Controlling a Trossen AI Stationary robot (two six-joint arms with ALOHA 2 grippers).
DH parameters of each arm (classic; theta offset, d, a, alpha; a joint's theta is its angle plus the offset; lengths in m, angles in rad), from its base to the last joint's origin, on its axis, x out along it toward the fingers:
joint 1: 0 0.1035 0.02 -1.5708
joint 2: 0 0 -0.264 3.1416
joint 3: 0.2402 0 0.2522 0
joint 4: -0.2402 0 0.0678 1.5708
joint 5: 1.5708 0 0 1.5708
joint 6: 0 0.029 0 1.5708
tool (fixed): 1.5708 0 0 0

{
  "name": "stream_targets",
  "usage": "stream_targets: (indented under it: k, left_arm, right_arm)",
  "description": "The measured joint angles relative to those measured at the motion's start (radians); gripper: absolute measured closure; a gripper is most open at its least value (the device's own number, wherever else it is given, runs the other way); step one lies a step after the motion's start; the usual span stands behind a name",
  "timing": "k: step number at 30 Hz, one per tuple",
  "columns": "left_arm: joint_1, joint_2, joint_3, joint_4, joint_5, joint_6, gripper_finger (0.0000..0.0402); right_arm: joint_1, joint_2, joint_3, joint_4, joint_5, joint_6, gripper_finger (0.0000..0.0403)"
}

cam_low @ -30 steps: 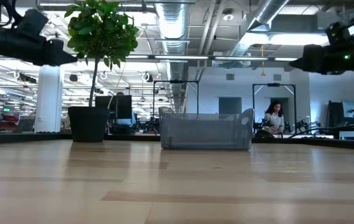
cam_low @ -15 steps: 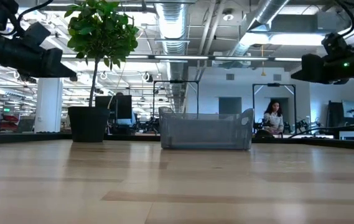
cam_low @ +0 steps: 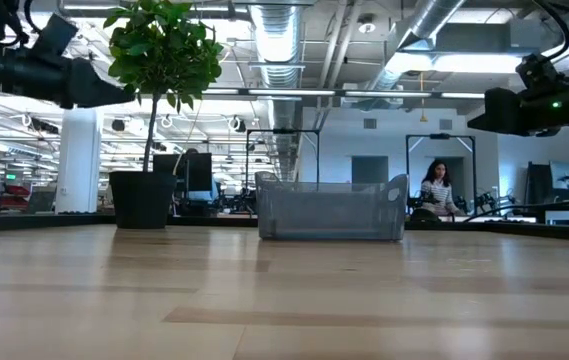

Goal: Sort pens & pencils
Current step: Return to Home Position

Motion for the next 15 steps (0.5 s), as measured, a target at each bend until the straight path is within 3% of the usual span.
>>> stream_targets:
  k: [6, 15]
  left_arm:
    - [0.0, 0.0, 0.0, -0.028, 0.23, 0.135, 0.0358]
    - [0.0, 0.0, 0.004, -0.162, 0.265, 0.038, 0.0358]
  right_arm:
    - [0.0, 0.0, 0.0, 0.0, 0.0, 0.0, 0.0301]
    - [0.0, 0.0, 0.0, 0.0, 0.0, 0.0, 0.0301]
